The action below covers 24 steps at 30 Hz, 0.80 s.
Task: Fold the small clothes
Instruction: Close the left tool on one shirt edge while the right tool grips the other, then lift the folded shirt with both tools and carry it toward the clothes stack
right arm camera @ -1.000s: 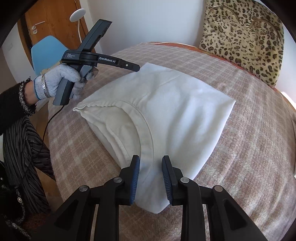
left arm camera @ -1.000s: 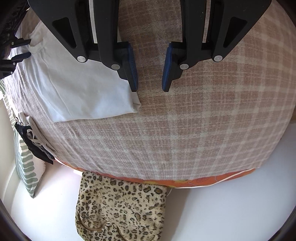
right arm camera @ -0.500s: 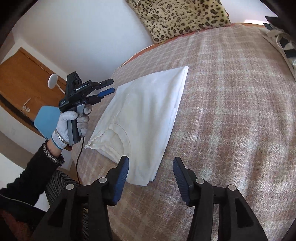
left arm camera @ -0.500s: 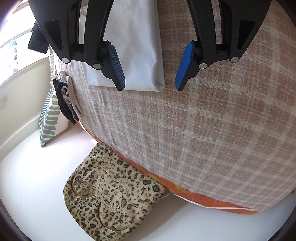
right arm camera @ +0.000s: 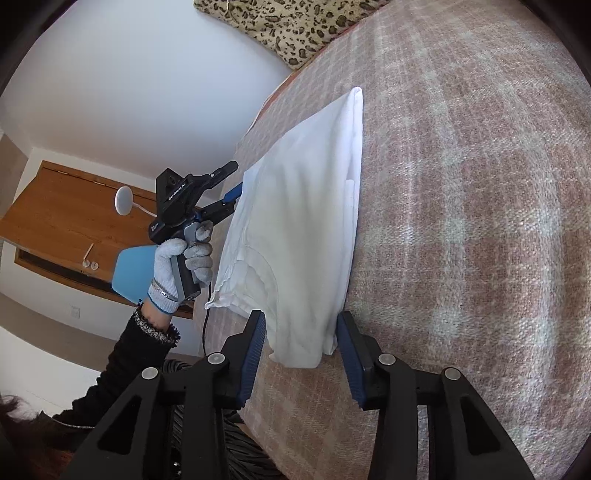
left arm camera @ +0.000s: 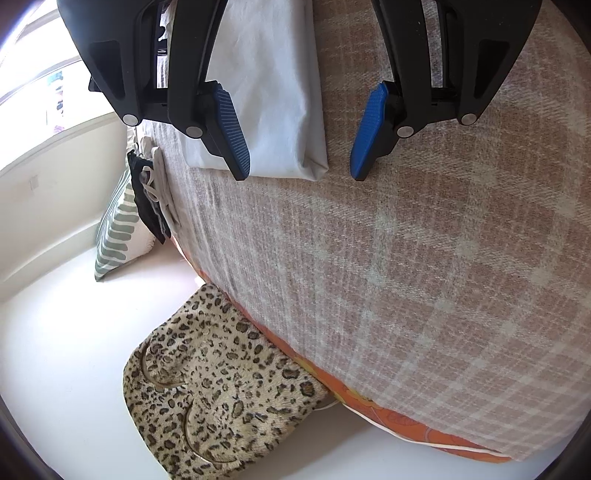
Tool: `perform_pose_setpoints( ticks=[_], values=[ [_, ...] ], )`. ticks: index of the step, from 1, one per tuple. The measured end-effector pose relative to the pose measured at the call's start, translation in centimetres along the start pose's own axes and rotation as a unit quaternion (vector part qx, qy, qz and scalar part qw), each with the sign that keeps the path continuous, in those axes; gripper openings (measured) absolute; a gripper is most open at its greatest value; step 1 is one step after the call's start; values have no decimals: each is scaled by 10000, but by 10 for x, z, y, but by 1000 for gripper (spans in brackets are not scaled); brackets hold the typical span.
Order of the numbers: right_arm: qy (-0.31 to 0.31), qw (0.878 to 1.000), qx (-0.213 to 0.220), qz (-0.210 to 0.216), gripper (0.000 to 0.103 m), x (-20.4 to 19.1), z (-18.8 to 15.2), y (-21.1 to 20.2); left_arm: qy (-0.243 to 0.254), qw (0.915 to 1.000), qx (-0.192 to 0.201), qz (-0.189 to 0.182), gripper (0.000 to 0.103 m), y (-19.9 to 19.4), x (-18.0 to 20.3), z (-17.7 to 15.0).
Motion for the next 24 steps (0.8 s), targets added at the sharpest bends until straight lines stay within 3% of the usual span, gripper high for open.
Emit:
perform_pose_setpoints(
  ticks=[6,10,15,19,24],
  values=[
    [169,9997,31,181,34,-9,7,20,60,10000,26,-69,53,7,5,1],
    [171,9997,29,170,28,-12,6,21,380,9992,-116,37,36,11,12,-6],
    [273,9993,75,227,26,-10,3,17,497,9986,-147,70,31,12,12,-8],
    [369,9990,87,223,25,-18,5,23,1012,9942,-158,335,12,19,23,-12],
    [168,9998,114,-62,15,-25,6,26,1421,9886,-1,502,10,18,33,-15]
  ],
)
Point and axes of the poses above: each gripper's, at about its wrist camera, not at the fingertips, and y roughly the way its jaws point, x to its right, z to its top, the point moved 3 cm from there along y, roughly the way its jaws point, and after that the axes turned 13 degrees about x, right-handed, at the moved point
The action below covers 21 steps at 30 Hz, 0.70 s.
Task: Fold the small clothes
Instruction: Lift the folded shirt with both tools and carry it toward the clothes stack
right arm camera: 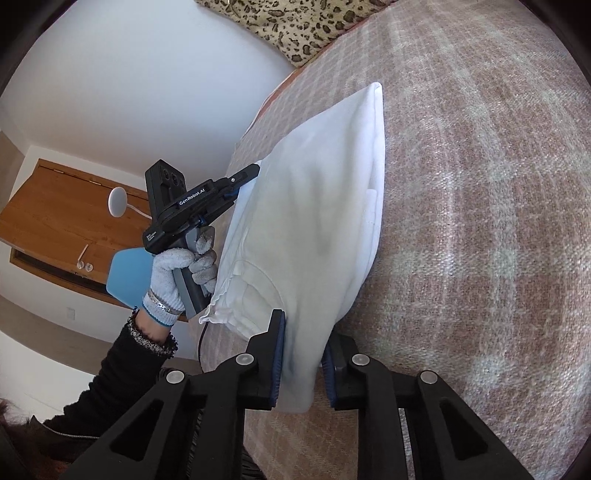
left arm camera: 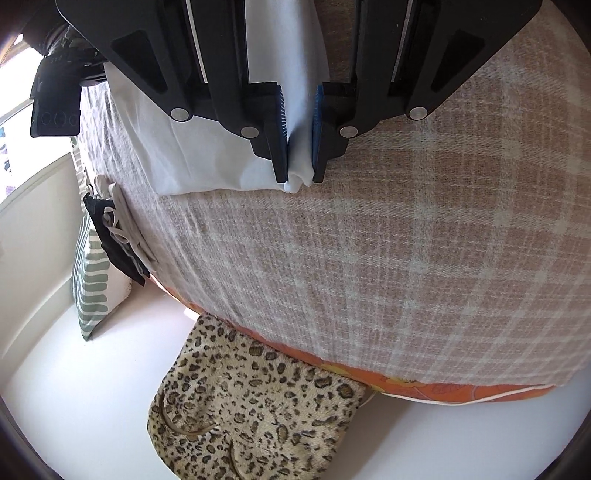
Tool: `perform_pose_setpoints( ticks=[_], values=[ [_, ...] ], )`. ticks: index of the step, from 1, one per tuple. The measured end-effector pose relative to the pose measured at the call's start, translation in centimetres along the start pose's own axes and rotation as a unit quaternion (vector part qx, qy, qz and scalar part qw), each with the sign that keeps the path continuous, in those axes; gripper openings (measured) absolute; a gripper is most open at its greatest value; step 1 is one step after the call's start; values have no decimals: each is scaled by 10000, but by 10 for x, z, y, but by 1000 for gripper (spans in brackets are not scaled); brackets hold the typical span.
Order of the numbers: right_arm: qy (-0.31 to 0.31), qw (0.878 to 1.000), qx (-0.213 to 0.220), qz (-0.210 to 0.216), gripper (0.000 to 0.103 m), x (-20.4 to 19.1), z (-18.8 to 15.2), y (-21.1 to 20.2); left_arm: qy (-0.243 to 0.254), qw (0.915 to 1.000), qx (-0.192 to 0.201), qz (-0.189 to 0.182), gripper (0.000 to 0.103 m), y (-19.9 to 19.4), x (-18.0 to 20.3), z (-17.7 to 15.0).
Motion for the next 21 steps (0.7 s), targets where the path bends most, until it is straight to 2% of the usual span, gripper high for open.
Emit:
perform_pose_setpoints(
  ticks=[6,10,17,21],
  values=[
    [-459,9984,96,-306,12,-22,0,5,574,9978,297,145,9,-13,22,7],
    [-805,9952,251,-493,10,-43,4,3,1062,9928,531,153,9,-25,46,12],
    [-1423,9859,413,-775,9,-79,12,-1,1219,9888,859,-83,9,-42,76,22],
    [-1704,9792,472,-992,9,-82,19,-16,1288,9867,981,-173,9,-44,90,26]
  ],
)
Point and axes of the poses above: each gripper's, at about its wrist camera, not at the fingertips, and y roughly the way its jaws point, x to its right, z to its top, the point moved 3 cm from there along y, roughly the way its jaws point, and after that the axes turned 13 degrees about x, right-handed, at the moved point
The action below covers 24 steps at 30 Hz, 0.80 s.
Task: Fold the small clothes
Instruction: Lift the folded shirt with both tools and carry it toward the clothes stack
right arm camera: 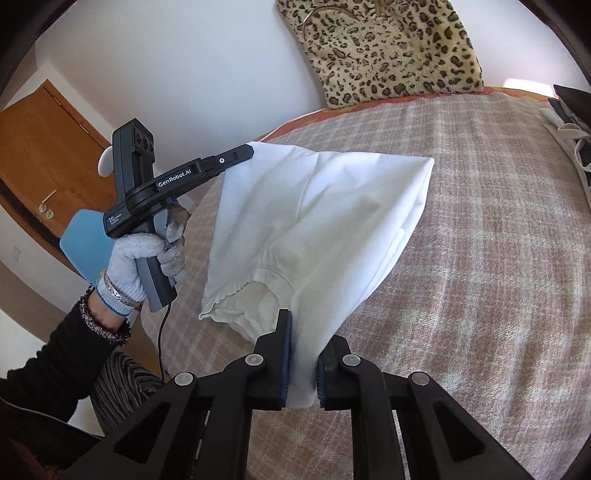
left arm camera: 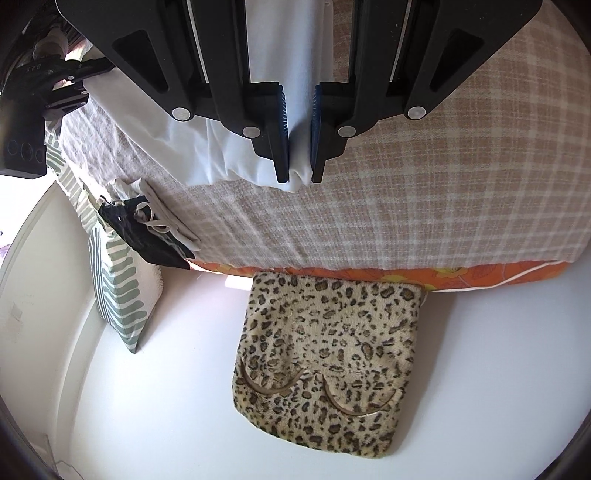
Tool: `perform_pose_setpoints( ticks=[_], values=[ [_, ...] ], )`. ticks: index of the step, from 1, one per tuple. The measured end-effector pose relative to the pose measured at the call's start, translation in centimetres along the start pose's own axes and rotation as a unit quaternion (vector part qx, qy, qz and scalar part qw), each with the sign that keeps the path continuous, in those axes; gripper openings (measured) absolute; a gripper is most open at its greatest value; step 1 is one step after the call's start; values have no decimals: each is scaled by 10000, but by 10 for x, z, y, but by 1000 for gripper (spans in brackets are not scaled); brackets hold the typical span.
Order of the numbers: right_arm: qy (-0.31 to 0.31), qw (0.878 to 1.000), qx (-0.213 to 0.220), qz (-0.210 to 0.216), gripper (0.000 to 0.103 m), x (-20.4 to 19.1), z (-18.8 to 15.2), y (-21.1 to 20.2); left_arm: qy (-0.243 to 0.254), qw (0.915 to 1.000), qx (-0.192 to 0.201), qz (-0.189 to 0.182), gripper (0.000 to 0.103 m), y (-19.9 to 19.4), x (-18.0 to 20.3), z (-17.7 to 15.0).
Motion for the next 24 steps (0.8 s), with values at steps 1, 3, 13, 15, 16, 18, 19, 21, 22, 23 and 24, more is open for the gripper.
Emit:
perform_pose_setpoints(
  ticks=[1,3,13,15,16,18,19,21,22,23,24],
  values=[
    [-27,10000,28,-43,9,0,3,-3,-23,10000,26,-37,9,1,3,2],
    [-39,9999,94,-74,9,5,8,-13,-68,9999,47,-123,9,5,10,6],
    [-411,9965,273,-675,9,47,27,-74,66,9977,293,-610,9,43,73,31],
    [-449,9950,316,-837,9,58,33,-87,145,9965,349,-744,9,53,93,39],
    [-463,9942,342,-913,9,64,36,-95,190,9958,368,-812,9,58,103,42],
    [-492,9922,400,-1073,9,76,40,-109,283,9944,406,-933,9,69,121,49],
    [-495,9911,437,-1154,9,82,43,-116,308,9937,408,-999,9,75,130,53],
    [-485,9892,506,-1289,9,94,48,-130,336,9924,426,-1105,9,88,145,60],
    [-489,9880,530,-1368,9,100,51,-138,360,9917,437,-1157,9,95,154,63],
    [-510,9867,542,-1446,9,106,53,-145,381,9908,449,-1218,9,101,162,66],
    [-544,9852,547,-1531,9,112,54,-151,405,9900,454,-1271,9,108,169,69]
  ],
)
Point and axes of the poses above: each gripper's, at about its wrist camera, not at the fingertips, and y roughly the way its jaws point, x to its right, z to its top, the point moved 3 cm from there along y, roughly the way its jaws point, and after that the axes turned 13 degrees about x, right-handed, at the moved point
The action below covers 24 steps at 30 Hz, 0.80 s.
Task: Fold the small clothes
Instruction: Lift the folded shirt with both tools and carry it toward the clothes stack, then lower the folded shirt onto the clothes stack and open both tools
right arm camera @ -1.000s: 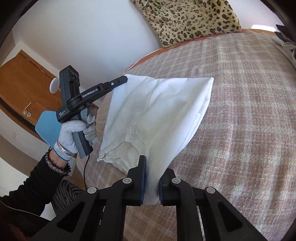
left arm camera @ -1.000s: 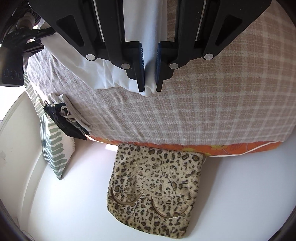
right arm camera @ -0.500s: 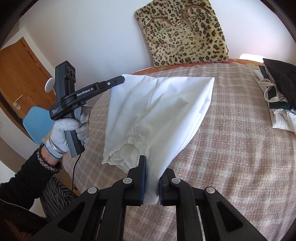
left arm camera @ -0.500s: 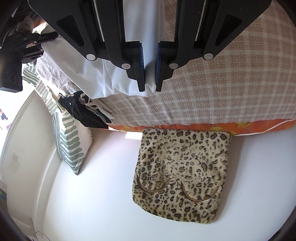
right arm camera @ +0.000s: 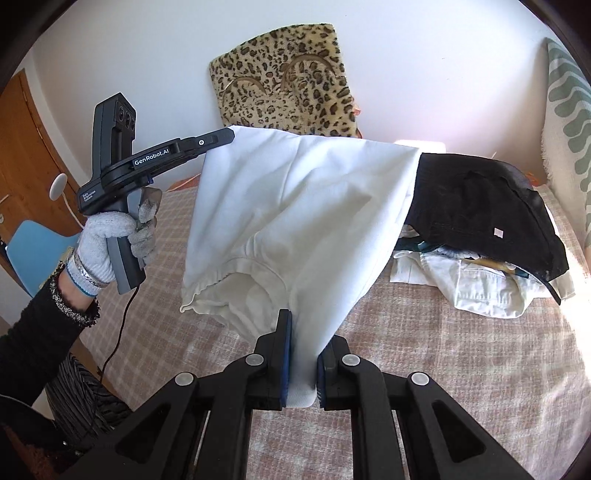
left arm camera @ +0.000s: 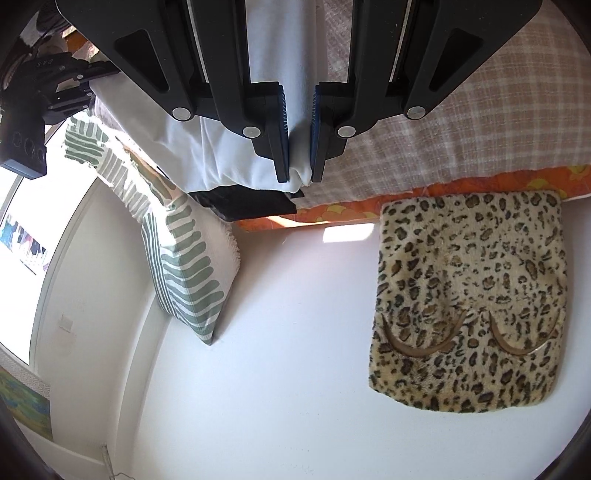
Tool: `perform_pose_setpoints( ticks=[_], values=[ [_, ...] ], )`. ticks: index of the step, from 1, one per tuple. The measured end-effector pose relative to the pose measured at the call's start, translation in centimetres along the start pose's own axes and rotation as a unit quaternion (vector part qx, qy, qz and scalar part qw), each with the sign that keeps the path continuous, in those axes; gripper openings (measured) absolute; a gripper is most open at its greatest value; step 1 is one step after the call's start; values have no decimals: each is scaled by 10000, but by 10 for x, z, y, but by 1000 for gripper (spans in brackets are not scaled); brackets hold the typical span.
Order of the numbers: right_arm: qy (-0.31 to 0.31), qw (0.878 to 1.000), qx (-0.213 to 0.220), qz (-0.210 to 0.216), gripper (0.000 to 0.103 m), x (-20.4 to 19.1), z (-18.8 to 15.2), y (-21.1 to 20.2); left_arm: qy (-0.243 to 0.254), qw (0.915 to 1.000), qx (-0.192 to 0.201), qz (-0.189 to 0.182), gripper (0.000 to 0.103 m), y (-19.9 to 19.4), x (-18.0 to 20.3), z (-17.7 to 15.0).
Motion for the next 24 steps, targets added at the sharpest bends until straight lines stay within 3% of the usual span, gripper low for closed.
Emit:
perform_pose_setpoints(
  ticks=[13,24],
  values=[
    [-356,9939,114,-1037,8,97,41,-50,51,9989,6,-462,9,99,63,19],
    [-682,9882,131,-1362,8,181,105,-62,64,9992,93,-394,9,176,77,35]
  ],
)
Point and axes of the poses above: each gripper's, at about its wrist camera, not at the fingertips, and y roughly the way its jaws point, x to its right, z to its top, the point moved 3 cm from there along y, roughly the way its jaws point, and after that the axes turned 13 degrees about x, right-handed, at the moved point
